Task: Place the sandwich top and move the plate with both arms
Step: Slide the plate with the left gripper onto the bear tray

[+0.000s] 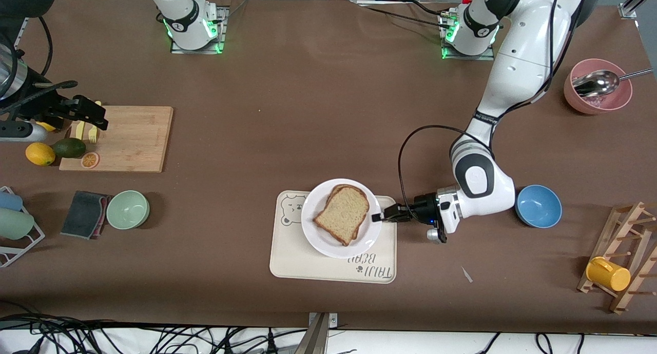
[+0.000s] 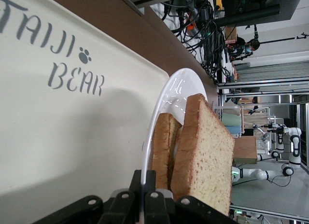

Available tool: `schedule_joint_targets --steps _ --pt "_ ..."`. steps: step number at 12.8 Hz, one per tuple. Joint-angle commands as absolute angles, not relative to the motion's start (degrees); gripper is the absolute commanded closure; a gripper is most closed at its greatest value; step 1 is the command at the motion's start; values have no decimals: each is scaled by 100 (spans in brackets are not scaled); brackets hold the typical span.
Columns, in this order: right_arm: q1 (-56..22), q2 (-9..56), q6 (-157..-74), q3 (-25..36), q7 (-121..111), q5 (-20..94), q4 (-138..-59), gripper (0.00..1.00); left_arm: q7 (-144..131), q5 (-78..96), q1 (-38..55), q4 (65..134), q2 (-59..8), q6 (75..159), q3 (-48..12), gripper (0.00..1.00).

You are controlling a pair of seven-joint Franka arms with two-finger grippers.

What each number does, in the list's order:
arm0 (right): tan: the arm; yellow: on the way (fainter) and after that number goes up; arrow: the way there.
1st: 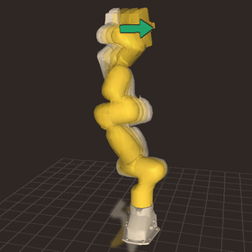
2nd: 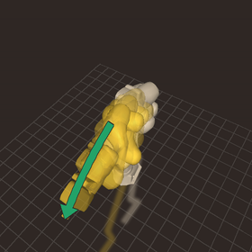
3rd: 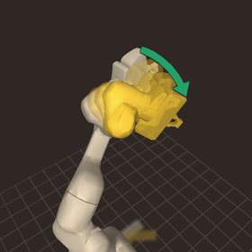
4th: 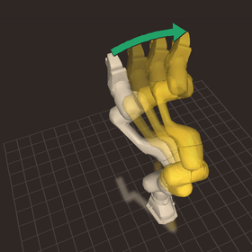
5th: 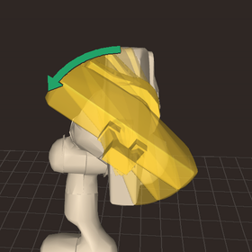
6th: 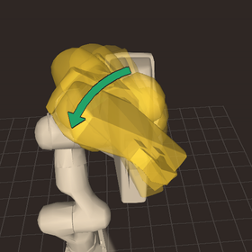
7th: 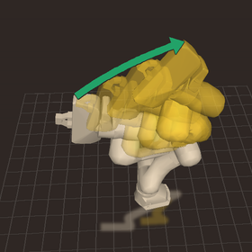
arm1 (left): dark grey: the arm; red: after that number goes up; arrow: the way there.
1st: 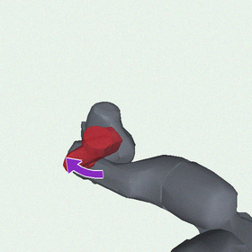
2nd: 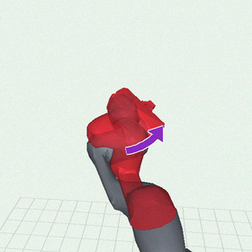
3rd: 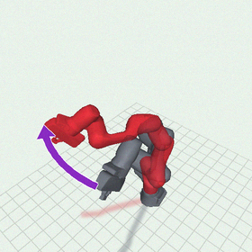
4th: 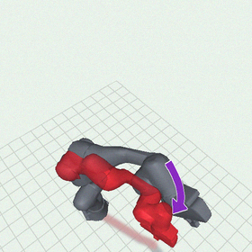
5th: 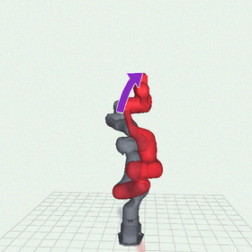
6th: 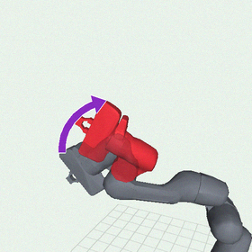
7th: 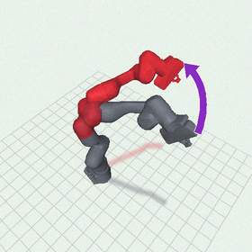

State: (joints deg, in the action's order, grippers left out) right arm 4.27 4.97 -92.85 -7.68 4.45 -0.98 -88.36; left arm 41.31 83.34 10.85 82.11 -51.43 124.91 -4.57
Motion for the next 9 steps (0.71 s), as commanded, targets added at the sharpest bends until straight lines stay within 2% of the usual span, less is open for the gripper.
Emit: schedule_joint_targets --steps 1,6,9 --pt "422 527 -9185 -756 413 -132 -8736 0 3867 8174 1125 7577 -5536 12384 -256 100" --pt "413 527 -9176 -765 422 -141 -8745 0 3902 8174 1186 7102 -6011 12436 -114 100" --pt "413 527 -9176 -765 457 -141 -8745 0 3920 8174 1239 7049 -6099 12594 -106 100"
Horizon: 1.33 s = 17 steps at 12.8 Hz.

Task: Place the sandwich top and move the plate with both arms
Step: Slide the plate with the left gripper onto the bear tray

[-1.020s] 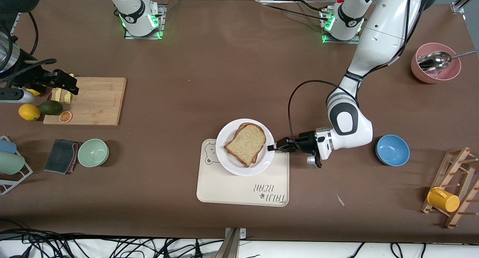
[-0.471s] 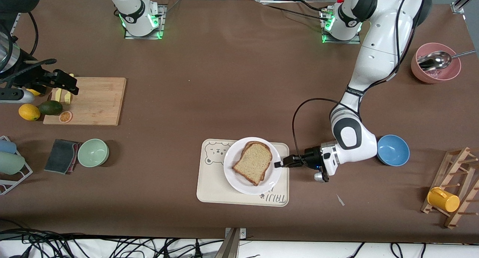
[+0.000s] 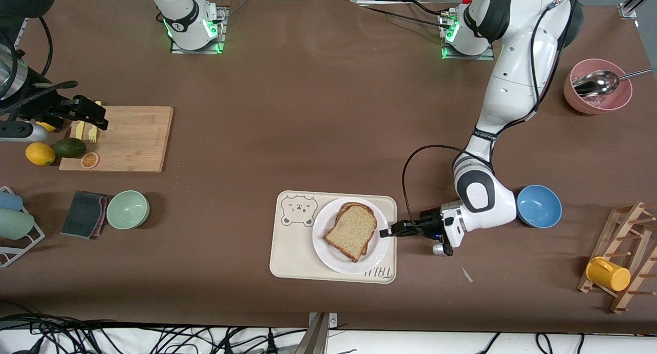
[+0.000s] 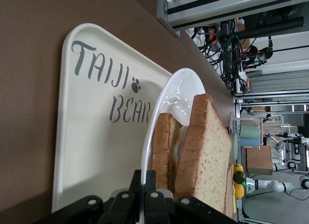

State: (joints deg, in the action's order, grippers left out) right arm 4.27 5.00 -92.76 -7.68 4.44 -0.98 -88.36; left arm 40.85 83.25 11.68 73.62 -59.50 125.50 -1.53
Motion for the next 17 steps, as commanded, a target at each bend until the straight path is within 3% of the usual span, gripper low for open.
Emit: schedule_joint_targets --steps 1,9,13,17 --pt "413 527 -9176 -765 414 -132 -8745 0 3929 8174 1231 6953 -6187 12603 -105 100" --pt "404 527 -9185 -782 404 -185 -8745 0 3946 8156 1318 6908 -6328 12612 -18 99" --pt "413 527 -9185 -773 395 -141 -8745 0 3937 7788 1275 6943 -6293 12586 -18 58" --pt "413 527 -9185 -773 404 -132 -8745 0 3955 7778 1239 6952 -6249 12560 -18 50"
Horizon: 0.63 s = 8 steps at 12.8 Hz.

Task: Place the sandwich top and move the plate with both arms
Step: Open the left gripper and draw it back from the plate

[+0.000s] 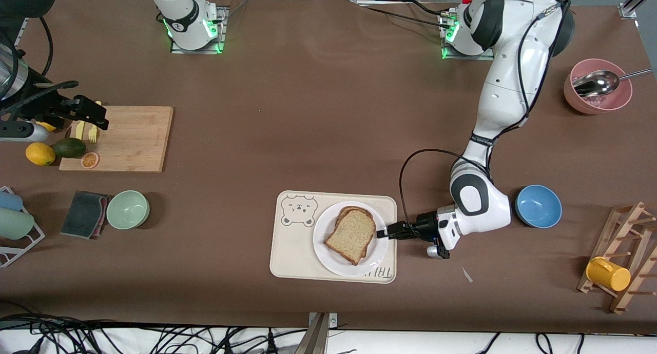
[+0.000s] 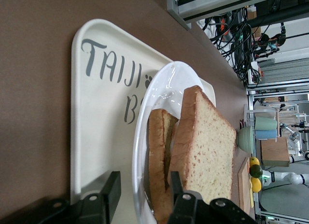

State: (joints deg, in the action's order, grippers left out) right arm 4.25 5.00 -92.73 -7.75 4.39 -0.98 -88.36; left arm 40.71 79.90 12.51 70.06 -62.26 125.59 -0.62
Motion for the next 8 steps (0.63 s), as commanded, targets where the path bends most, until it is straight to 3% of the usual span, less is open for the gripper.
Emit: schedule_joint_targets --steps 1,8 --pt "413 527 -9185 -765 396 -132 -8745 0 3955 7778 1239 6952 -6223 12560 -18 50" --pt "413 527 -9185 -765 404 -132 -8745 0 3429 6708 1046 6970 -5784 12129 -18 55"
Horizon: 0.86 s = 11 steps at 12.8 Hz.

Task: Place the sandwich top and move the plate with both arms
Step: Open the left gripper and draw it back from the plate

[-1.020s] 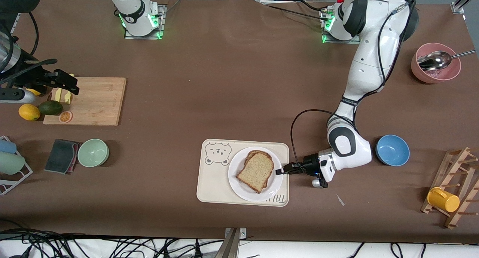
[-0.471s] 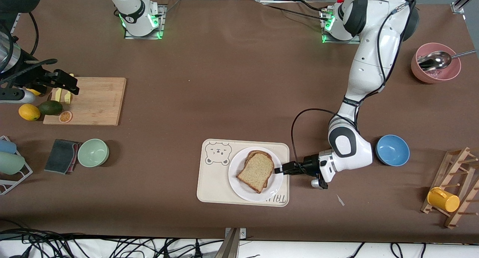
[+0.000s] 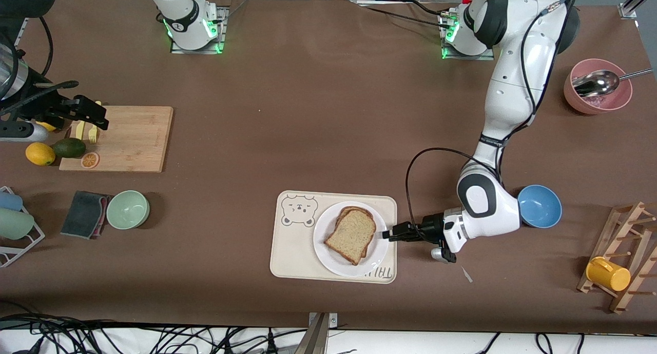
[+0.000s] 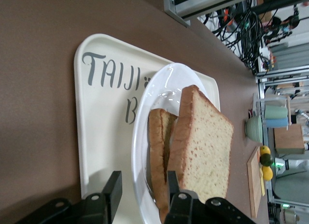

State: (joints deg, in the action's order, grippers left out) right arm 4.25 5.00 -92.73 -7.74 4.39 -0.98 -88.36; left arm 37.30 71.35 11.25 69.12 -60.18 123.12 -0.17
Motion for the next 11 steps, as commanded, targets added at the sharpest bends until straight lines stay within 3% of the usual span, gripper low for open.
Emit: schedule_joint_targets --steps 1,6,7,8,11 --pt "413 527 -9185 -765 404 -132 -8745 0 3306 6489 1037 6970 -5705 11998 0 55" --pt "413 527 -9185 -765 387 -141 -8736 0 3244 4364 782 6970 -5222 11383 -9 53" --pt "396 527 -9185 -782 413 -184 -8728 0 3104 3959 782 6970 -5125 11382 -9 5" --pt "352 527 -9185 -791 430 -202 -8728 0 2989 3677 791 6961 -5054 11321 -17 0" --pt "378 527 -9185 -765 361 -185 -8719 0 2438 2554 844 6970 -4756 11145 -17 0"
